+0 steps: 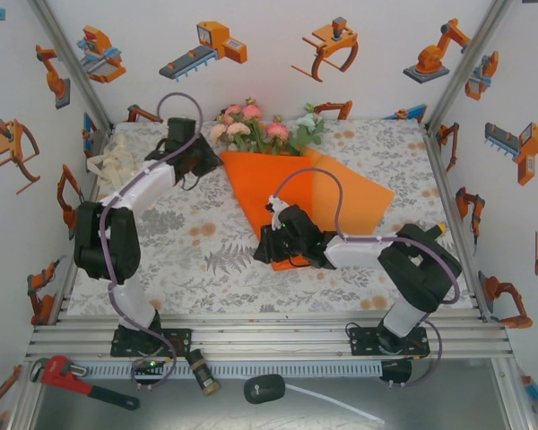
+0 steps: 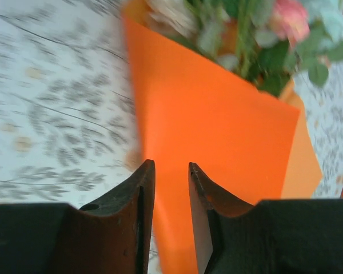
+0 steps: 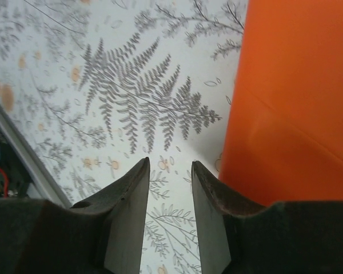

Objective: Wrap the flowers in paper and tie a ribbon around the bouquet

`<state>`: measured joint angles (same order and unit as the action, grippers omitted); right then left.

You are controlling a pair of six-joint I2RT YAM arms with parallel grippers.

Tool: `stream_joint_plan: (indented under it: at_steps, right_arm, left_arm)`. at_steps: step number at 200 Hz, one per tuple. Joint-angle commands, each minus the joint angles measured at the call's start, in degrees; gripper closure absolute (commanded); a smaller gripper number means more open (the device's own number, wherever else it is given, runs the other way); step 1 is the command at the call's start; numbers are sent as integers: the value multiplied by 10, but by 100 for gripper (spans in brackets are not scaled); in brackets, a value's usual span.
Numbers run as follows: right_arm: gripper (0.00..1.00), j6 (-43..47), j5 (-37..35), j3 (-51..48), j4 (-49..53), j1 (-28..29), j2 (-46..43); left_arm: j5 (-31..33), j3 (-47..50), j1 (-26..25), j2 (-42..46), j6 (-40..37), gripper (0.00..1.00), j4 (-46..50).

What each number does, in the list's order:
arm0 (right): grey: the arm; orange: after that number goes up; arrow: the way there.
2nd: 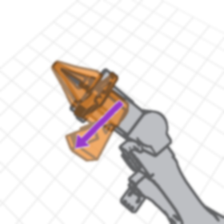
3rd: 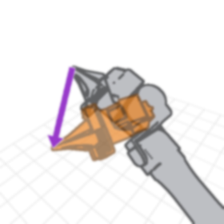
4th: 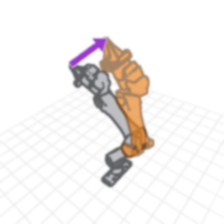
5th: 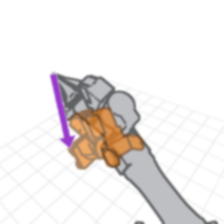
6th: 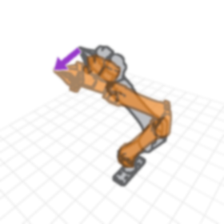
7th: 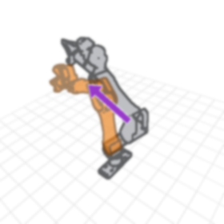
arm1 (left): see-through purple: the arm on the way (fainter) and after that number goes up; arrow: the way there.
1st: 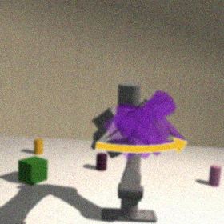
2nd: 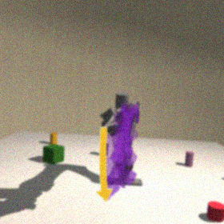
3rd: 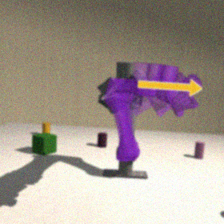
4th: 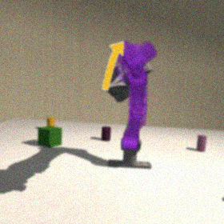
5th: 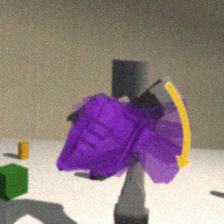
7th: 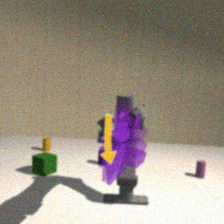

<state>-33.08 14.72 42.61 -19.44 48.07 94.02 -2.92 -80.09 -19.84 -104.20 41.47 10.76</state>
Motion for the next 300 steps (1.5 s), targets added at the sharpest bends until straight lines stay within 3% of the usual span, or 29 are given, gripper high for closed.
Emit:
stream_joint_plan:
  at_steps: [1, 49, 70, 115, 148, 206, 239, 268, 279, 300]
  right_arm:
    - [63, -16, 16, 24, -5, -21, -39]
    - [63, 35, -41, 1, 38, -45, -57]
    - [63, 51, -30, 0, 41, -46, -31]
    - [64, 40, 28, -5, 8, -45, -9]
    - [64, 34, 37, 3, 15, -44, -5]
    - [62, 29, 9, 36, 72, -54, -98]
    - [55, 19, -60, 33, 130, -125, -178]
    - [38, 12, -138, 7, 209, -209, -258]
    - [32, -1, -141, -12, 235, -243, -284]
    - [31, -26, -129, -63, 279, -290, -327]
  left_arm:
    - [-16, -15, -26, -56, -10, 67, 2]
    - [10, -84, -19, -143, -57, 71, 11]
    - [32, -92, -10, -155, -63, 73, 29]
    - [54, -8, 21, -120, -27, 76, -3]
    - [46, -10, 39, -128, -25, 76, 1]
    - [-22, 41, 39, -14, -20, 73, -42]
    - [-37, 82, -4, 56, -16, 72, -59]
    - [-42, 77, -75, 72, -36, 72, -37]
    - [-46, 79, -106, 71, -43, 72, -29]
    - [-51, 72, -169, 54, -53, 72, -8]
